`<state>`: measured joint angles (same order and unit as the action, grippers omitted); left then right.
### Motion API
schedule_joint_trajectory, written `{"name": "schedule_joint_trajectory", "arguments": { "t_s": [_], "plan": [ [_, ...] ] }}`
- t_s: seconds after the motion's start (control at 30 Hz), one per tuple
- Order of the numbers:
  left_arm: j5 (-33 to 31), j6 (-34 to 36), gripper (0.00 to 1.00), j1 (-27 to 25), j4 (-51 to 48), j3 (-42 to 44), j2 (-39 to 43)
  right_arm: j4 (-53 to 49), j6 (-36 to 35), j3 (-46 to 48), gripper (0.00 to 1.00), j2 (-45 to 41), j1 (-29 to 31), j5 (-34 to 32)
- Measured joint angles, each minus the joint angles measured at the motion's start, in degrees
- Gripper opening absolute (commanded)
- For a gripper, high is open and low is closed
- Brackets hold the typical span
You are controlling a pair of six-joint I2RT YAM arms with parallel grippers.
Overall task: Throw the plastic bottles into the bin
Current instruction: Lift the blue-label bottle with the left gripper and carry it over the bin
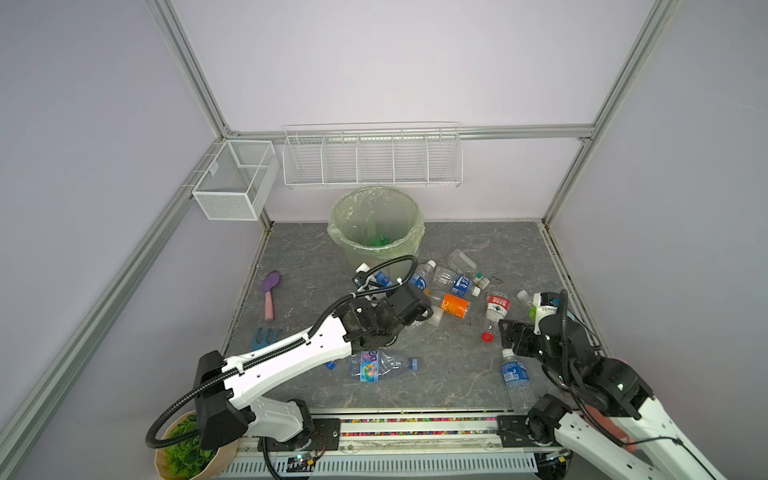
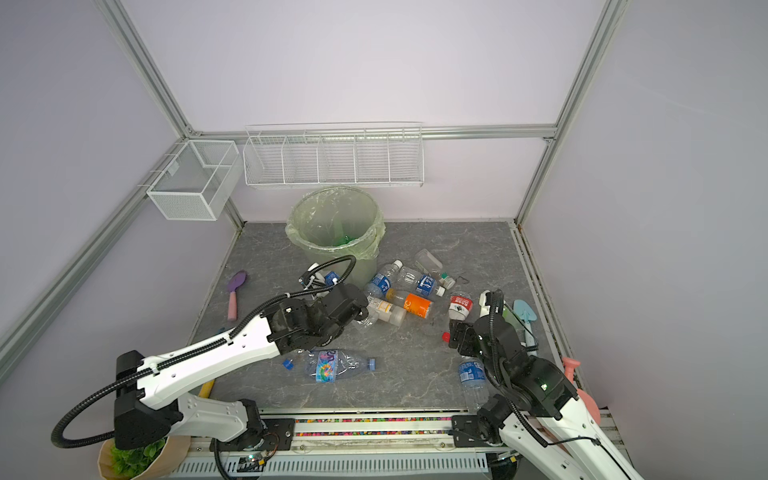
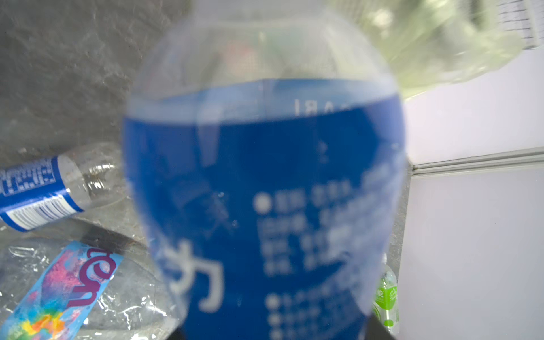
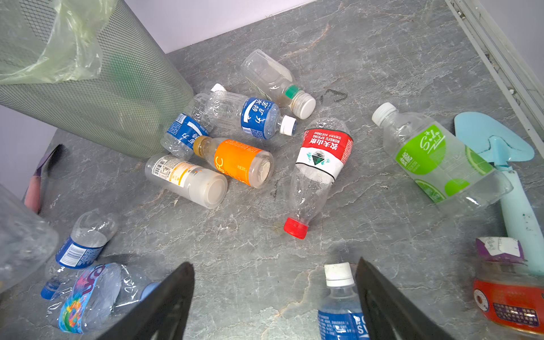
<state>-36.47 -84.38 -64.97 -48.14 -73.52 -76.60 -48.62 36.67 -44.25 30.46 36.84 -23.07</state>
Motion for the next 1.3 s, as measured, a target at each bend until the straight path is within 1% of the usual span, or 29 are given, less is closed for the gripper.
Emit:
{"name": "schedule_joint_trajectory", "arguments": {
  "t_s": [0.13,0.3,0.43,0.5,0.63,0.8,1.07,1.3],
  "plan": [
    [-4.59,6.12,0.0,-1.33,-0.04,-1.64,3.13,0.02,0.02,0.0,0.88,0.0,0.0,0.02],
    [-9.03,13.84,0.0,-2.45,0.28,-4.9,4.39,0.02,0.02,0.02,0.88,0.02,0.0,0.17],
    [-11.78,22.01,0.0,-2.56,0.98,-8.09,4.42,0.04,0.02,0.02,0.89,0.02,0.0,0.22],
    [-12.96,27.15,0.0,-2.56,2.84,-9.01,4.87,0.04,0.02,0.04,0.88,0.02,0.0,0.24],
    [-13.79,36.85,0.0,-2.56,6.45,-10.12,6.19,0.07,0.02,0.11,0.88,0.04,0.0,0.42],
    [-16.09,47.69,0.0,-2.56,10.99,-13.97,6.58,0.57,0.02,0.59,0.88,0.11,0.0,0.7],
    [-17.44,62.34,0.0,-2.56,18.16,-17.33,7.21,1.16,0.0,0.81,0.88,0.85,0.0,1.51],
    [-17.75,76.67,0.0,-2.56,25.35,-23.23,5.95,1.57,0.0,0.81,0.88,1.33,0.0,1.75]
  ]
}}
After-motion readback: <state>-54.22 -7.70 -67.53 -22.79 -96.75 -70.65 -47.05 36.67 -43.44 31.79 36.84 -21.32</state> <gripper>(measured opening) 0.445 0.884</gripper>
